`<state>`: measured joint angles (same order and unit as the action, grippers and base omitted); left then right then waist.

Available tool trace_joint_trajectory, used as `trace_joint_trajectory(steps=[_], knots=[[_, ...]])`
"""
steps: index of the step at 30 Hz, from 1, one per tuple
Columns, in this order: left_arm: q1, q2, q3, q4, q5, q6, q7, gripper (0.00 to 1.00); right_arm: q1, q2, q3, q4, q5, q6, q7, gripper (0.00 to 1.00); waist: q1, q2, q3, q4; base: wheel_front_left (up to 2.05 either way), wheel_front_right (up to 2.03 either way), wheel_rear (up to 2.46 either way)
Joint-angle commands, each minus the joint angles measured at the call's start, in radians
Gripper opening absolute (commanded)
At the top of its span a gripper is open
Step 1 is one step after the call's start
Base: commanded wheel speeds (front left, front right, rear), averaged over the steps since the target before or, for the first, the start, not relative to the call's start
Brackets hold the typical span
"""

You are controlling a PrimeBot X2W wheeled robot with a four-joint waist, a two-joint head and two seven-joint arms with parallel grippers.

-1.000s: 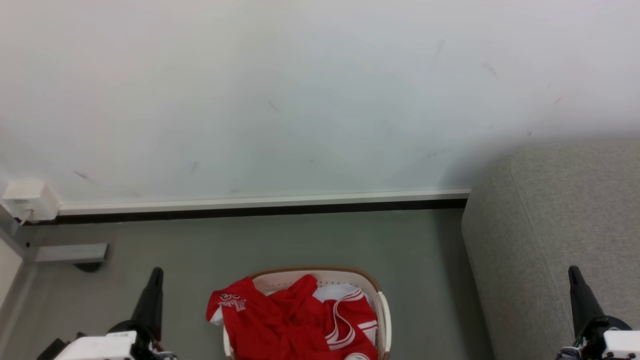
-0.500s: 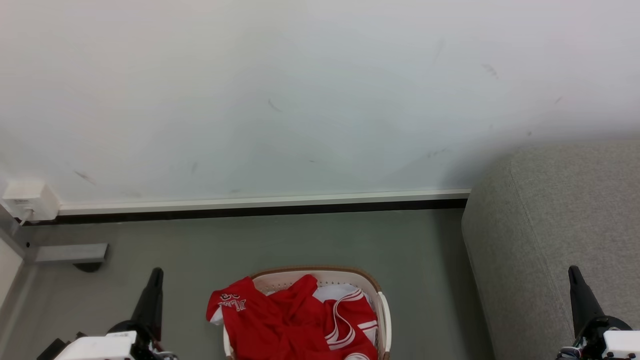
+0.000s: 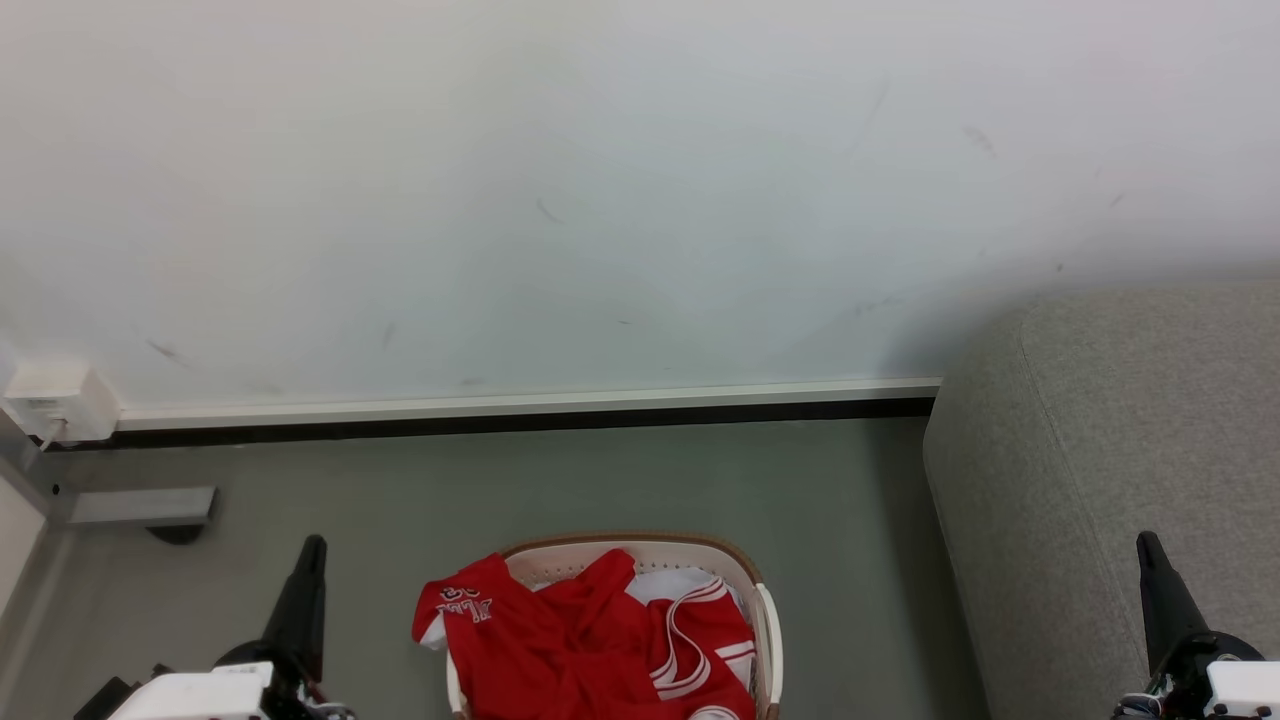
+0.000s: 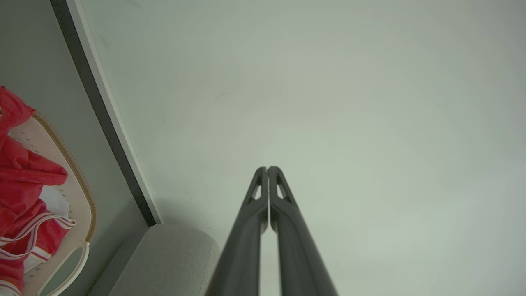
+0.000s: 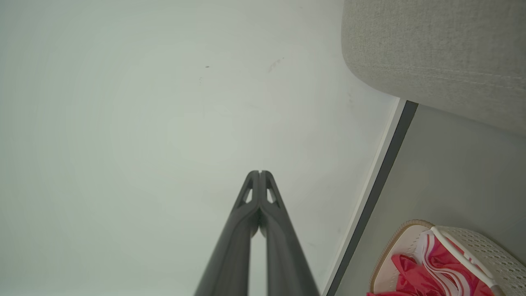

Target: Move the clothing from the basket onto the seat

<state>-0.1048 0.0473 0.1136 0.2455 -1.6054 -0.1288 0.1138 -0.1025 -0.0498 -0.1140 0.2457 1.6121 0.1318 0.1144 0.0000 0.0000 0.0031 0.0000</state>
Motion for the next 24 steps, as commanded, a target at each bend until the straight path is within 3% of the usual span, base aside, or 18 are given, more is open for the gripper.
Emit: trace_joint_trajectory(steps=[1,10,11,24], knots=[[-0.009,0.008,0.001,-0.003,-0.015,-0.005,0.003,0.00,-0.014,0.000,-0.002,-0.004,0.000,-0.003,0.001,0.00,0.0000,0.0000,0.000,0.000,0.00,0.00,0.00],[-0.009,0.008,0.001,-0.003,-0.015,-0.005,0.003,0.00,-0.014,0.000,-0.002,-0.004,0.000,-0.003,0.001,0.00,0.0000,0.0000,0.000,0.000,0.00,0.00,0.00],[0.000,0.000,0.000,0.000,0.000,0.000,0.000,1.00,0.000,0.000,0.000,0.000,0.000,0.000,0.000,1.00,0.0000,0.0000,0.000,0.000,0.00,0.00,0.00],[0.004,-0.004,-0.012,-0.020,0.058,0.001,-0.056,1.00,-0.003,-0.001,0.063,-0.027,-0.039,0.000,-0.056,1.00,0.0000,0.0000,0.002,-0.001,0.00,0.00,0.00]])
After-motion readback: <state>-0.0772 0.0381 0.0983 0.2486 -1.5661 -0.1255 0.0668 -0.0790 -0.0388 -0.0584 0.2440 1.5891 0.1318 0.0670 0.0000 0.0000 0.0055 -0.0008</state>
